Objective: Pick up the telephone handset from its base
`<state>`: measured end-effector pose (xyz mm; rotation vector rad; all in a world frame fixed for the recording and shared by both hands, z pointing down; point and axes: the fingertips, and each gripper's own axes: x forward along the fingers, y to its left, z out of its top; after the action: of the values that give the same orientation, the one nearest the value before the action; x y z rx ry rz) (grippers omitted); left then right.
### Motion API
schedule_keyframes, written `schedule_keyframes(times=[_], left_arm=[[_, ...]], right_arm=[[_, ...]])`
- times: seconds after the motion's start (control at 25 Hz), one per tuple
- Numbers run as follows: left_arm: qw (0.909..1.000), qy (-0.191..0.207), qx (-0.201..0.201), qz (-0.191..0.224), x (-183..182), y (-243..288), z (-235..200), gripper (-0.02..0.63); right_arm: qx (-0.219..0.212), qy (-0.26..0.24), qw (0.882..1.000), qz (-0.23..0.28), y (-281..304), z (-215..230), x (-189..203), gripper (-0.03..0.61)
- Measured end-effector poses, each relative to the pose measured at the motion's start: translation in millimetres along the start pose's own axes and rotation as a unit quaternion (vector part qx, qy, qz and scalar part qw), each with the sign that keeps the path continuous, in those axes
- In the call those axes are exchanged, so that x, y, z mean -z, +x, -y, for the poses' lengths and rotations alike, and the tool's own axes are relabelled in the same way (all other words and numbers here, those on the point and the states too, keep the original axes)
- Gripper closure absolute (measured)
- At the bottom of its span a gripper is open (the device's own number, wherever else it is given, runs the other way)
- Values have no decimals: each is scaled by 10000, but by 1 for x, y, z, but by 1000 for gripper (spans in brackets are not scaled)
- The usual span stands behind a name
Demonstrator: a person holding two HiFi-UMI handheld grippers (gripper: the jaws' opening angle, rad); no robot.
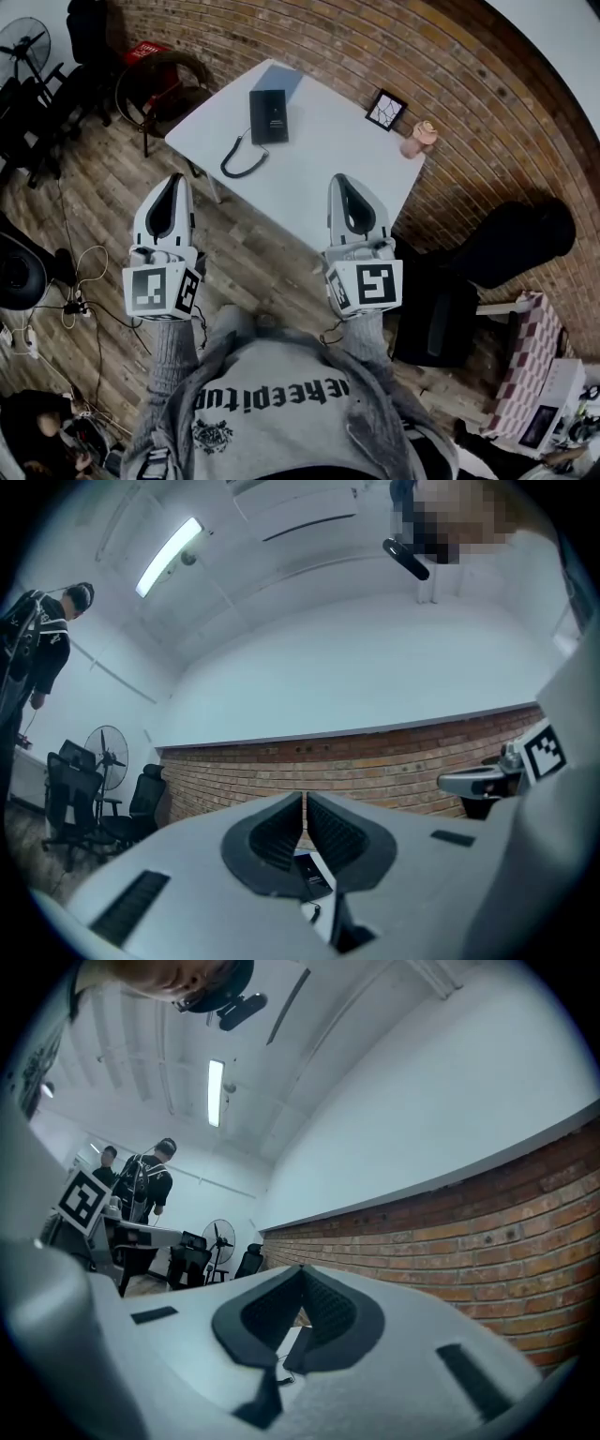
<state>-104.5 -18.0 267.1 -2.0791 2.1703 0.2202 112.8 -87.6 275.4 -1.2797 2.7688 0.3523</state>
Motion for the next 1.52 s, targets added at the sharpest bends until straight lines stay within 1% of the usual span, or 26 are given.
schedule_keyframes(times=[0.2, 0.44, 0.6, 0.8, 0.92, 1.12, 1.24, 1.36, 1.52], left_arm=[[10000, 0, 66, 4, 8, 23, -1, 598], [9998, -43, 190, -10, 18, 68, -8, 598], [9992, -21, 348, 190, 26, 105, -26, 598], [9989, -38, 463, 109, 31, 154, -48, 598], [9985, -48, 550, -11, 31, 182, -58, 598], [9972, -52, 739, -44, 40, 223, -77, 598], [9958, -56, 908, 82, 48, 244, -88, 598], [9951, -111, 983, -74, 52, 261, -96, 598], [9936, -132, 1119, -74, 66, 281, -110, 598]], right_arm=[[23, 12, 10000, -55, 15, 9, 10, 575], [163, -23, 9999, -51, 51, 28, 19, 575], [226, -49, 9997, -42, 89, 35, 24, 575], [353, -69, 9994, -19, 138, 44, 30, 575], [455, -61, 9989, -23, 164, 50, 32, 575], [588, -81, 9982, -73, 203, 54, 39, 575], [683, -106, 9975, -115, 223, 56, 44, 575], [779, -110, 9968, -142, 240, 58, 48, 575], [870, -125, 9960, -182, 260, 57, 55, 575]])
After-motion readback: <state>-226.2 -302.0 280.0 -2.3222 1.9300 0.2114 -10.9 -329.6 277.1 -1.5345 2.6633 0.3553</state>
